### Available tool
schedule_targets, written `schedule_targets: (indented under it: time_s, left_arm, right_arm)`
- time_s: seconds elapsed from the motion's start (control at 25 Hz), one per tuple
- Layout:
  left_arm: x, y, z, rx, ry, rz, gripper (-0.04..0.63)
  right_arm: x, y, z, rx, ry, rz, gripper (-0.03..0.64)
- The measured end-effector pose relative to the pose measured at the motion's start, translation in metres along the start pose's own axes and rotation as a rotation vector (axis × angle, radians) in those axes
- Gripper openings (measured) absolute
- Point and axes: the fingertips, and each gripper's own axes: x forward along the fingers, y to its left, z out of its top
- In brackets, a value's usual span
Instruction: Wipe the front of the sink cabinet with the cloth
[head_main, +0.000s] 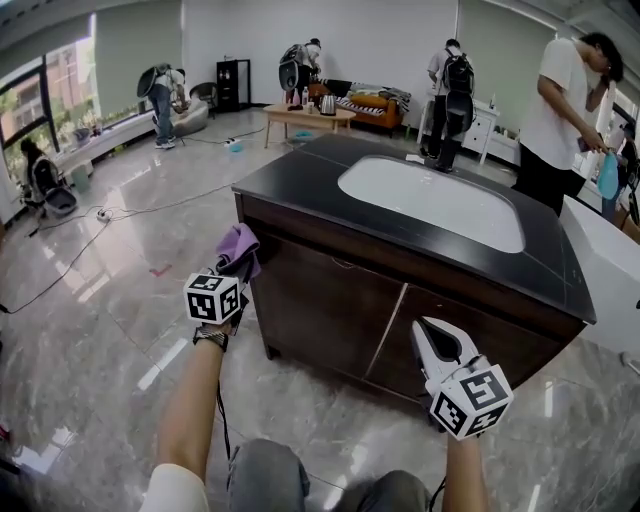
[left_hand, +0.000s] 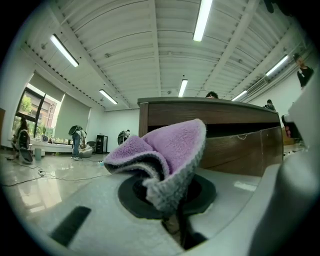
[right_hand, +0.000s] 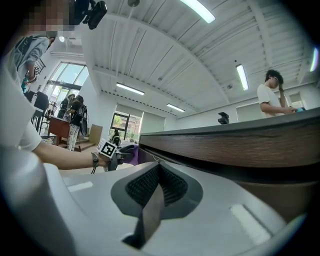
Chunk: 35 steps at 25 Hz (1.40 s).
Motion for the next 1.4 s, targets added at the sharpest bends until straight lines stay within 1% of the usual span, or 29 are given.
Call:
schedule_targets:
  time_s: [0.08, 0.2, 0.28, 0.36, 0.52, 0.76, 0.96, 1.12, 1.4]
  left_arm:
    - [0.003, -0.013, 0.001, 0.022, 0.008, -0.012, 0.049]
    - [0.012, -0.034, 0.000, 0.101, 0.038, -0.030, 0.049]
    - [0.017, -0.049, 0.001, 0.136, 0.046, -0.042, 0.049]
    - [0.020, -0.061, 0.002, 0.132, 0.041, -0.051, 0.050]
    - [0.023, -0.082, 0.001, 0.092, 0.026, -0.066, 0.049]
    - [0.021, -0.123, -0.003, 0.147, 0.045, -0.090, 0.051]
    - [0.023, -0.166, 0.000, 0.127, 0.025, -0.133, 0.051]
    - [0.021, -0.199, 0.003, 0.128, 0.012, -0.168, 0.051]
    - [0.020, -0.263, 0.008, 0.161, 0.011, -0.266, 0.051]
  right_arm:
    - [-0.008, -0.005, 0.000, -0.002, 0.000, -0.009, 0.006]
    - [-0.019, -0.014, -0.002, -0.005, 0.000, -0.030, 0.006]
    - [-0.025, -0.020, -0.007, -0.018, 0.010, -0.049, 0.006]
    - [-0.031, -0.026, -0.013, -0.030, 0.024, -0.068, 0.006]
    - [-0.045, -0.035, -0.016, -0.026, 0.025, -0.088, 0.006]
    - [-0.068, -0.045, -0.013, -0.031, 0.023, -0.115, 0.006]
    - [-0.091, -0.056, -0.012, -0.029, 0.018, -0.156, 0.006]
    - [-0.110, -0.062, -0.010, -0.028, 0.022, -0.182, 0.006]
    - [-0.144, -0.078, -0.006, -0.022, 0.021, -0.238, 0.006]
